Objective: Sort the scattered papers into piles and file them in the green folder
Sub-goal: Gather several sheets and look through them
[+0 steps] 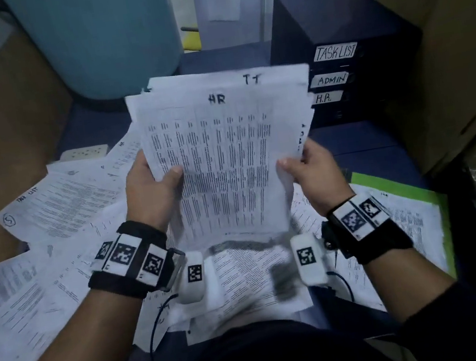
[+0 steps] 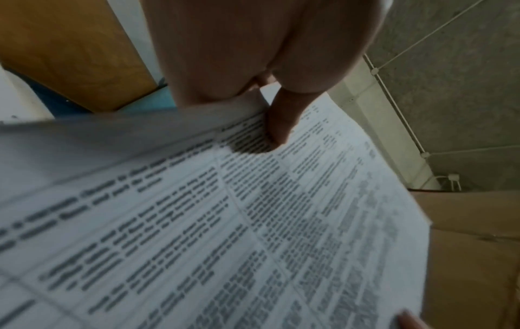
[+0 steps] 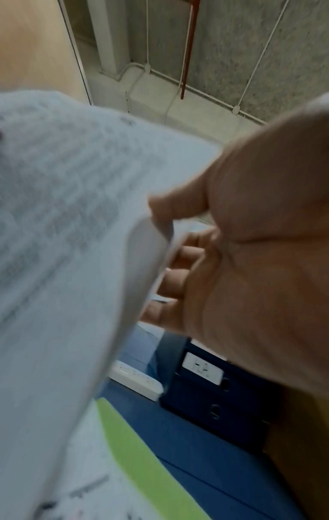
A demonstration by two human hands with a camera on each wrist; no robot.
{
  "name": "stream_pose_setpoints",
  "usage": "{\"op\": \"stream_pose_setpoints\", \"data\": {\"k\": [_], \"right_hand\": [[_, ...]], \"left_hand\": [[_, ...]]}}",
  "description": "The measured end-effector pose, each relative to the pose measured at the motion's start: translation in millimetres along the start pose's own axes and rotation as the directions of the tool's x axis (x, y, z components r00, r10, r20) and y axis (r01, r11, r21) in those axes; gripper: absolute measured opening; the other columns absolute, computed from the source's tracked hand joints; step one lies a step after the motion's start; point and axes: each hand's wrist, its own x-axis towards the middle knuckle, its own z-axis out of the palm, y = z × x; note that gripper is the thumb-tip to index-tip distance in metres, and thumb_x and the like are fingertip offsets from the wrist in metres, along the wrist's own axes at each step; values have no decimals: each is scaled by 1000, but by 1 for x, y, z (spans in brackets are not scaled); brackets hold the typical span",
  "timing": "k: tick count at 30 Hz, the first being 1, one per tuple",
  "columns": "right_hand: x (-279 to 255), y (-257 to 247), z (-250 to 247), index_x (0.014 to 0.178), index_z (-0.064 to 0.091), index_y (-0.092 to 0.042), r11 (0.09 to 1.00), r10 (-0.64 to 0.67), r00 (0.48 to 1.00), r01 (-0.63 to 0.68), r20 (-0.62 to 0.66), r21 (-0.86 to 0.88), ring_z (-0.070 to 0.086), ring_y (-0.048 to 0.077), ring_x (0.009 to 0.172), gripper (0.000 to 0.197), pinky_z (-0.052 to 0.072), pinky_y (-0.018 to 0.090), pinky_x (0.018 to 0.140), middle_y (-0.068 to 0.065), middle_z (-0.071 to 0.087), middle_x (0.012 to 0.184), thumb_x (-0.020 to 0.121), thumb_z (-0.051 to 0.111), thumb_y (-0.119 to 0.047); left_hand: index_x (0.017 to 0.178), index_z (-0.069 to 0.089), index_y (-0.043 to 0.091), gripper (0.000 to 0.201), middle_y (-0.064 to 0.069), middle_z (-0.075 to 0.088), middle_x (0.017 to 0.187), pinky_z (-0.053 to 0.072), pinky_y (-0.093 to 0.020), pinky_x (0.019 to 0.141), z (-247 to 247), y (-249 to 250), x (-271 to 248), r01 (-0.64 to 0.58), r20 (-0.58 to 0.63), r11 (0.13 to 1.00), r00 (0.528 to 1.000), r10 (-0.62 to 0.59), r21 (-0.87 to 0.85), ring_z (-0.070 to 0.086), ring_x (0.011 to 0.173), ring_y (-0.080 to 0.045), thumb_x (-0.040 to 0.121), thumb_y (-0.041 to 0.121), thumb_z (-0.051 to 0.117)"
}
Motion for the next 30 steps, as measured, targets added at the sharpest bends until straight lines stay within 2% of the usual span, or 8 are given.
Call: {"op": "stream_pose_setpoints", "data": {"k": [3, 6, 10, 14, 16, 24, 28, 30], "right_hand": [[-1, -21, 17, 99, 59, -32, 982, -190, 977, 190, -98, -11, 64, 15, 101, 35, 50, 40, 96, -5, 68, 103, 88, 56, 1], [-10, -24, 34, 106, 55, -27, 965, -255, 959, 260, -122, 24, 63, 6, 97, 34, 51, 29, 92, -9, 66, 101, 89, 54, 3], [-23, 22, 60, 119, 48, -21, 995, -98, 993, 97, -73, -11, 62, 14, 103, 39, 50, 37, 95, -5, 63, 108, 85, 61, -6], [-31, 76, 82, 129, 46, -8, 942, 186, 978, -205, -95, -268, 58, 17, 102, 42, 47, 12, 74, -3, 60, 103, 89, 59, -4], [-29, 83, 89, 130, 50, -8, 910, 155, 979, -193, -132, -367, 59, 17, 97, 41, 47, 21, 71, 2, 64, 104, 89, 52, -3], [-32, 29, 94, 123, 53, -13, 962, 55, 966, -118, -252, -245, 54, 14, 99, 37, 38, 23, 79, -2, 61, 107, 89, 47, 0], [-42, 59, 103, 127, 51, -16, 897, 198, 950, -275, -242, -347, 56, 20, 103, 44, 41, 27, 80, 3, 63, 115, 86, 49, -2], [-46, 78, 107, 129, 49, -14, 818, 282, 931, -359, -231, -450, 57, 28, 106, 44, 41, 28, 78, 11, 61, 119, 87, 49, -5]], "left_hand": [[114, 53, 22, 35, 3, 64, 115, 48, -46, 97, -9, 5, 2, -86, -81, 996, 993, 85, -6, 61, 109, -14, 86, 4, 61], [125, 41, 16, 44, 9, 57, 119, 45, -31, 103, -19, 4, -1, -131, -120, 991, 985, 127, -28, 54, 113, 2, 88, 0, 58], [136, 23, 5, 53, -2, 50, 131, 41, -26, 103, -31, -36, -14, 70, -21, 997, 997, -71, -41, 47, 124, -14, 91, -6, 50], [133, 34, 3, 39, 1, 51, 115, 39, 0, 74, -33, -73, -23, 203, 62, 969, 975, -213, 141, 52, 112, -18, 96, -3, 43], [131, 35, -1, 35, 2, 49, 106, 35, 6, 62, -34, -72, -21, 216, 75, 962, 970, -231, 170, 51, 97, -12, 97, -5, 39], [127, 42, 5, 31, 8, 51, 107, 33, 8, 62, -55, -66, 4, 92, 97, 985, 990, -106, 144, 44, 101, -6, 97, -3, 37], [120, 43, 14, 35, 8, 48, 111, 42, -4, 69, -59, -89, -5, 101, 218, 969, 964, -151, 226, 49, 101, -9, 94, -8, 34], [108, 38, 23, 34, 7, 49, 102, 39, -10, 62, -59, -102, -9, 127, 283, 941, 934, -220, 312, 50, 88, -6, 93, -7, 35]]}}
